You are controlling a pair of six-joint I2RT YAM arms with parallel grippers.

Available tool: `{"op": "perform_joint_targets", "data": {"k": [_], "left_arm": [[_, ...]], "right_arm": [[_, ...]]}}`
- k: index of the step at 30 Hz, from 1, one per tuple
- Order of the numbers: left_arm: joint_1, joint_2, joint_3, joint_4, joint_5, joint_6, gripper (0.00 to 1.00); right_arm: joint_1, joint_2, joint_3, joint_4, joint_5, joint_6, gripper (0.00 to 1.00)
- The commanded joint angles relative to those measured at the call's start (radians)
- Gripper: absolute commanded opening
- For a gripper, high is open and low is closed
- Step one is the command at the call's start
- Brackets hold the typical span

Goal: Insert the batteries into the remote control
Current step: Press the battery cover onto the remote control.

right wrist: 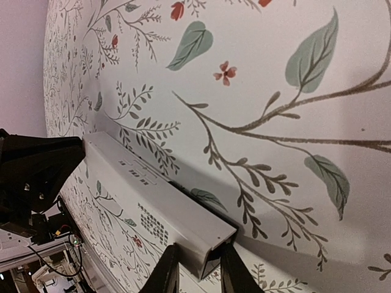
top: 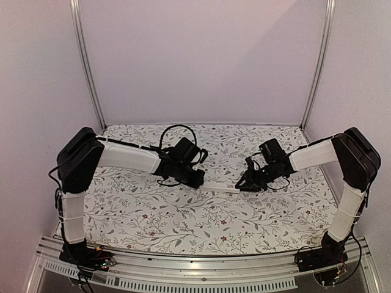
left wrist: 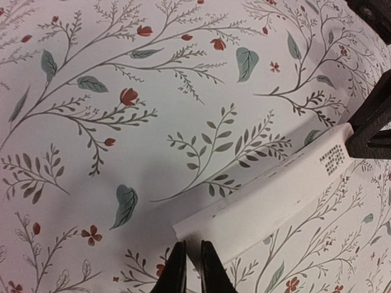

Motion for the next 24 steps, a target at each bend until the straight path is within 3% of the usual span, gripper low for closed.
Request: {"op": "perform_joint_targets", "data": {"k": [1,9,19,24], "left_arm": [[-0.088,0.071,0.019,0.016,0.143,-0.026,0.09],[-0.123,0.097,0.033,0.041,0.2,-0.036,0.07],[-0.144,0.096,0.037,0.012,0.161,-0.02,0.06],[-0.111,0.057,0.006,0.022,0.142,-0.033,0.1]], "right_arm": [[0.014,0.04,0.001,0.103,-0.058,0.019,0.21],[0.014,0.057,0.0,0.175,-0.099,0.048,0.2],[-0.007,0.06,-0.004,0.2,-0.124,0.065,0.17],[-0.027,0.046,-0.026,0.189,-0.107,0.056,0.2]]}}
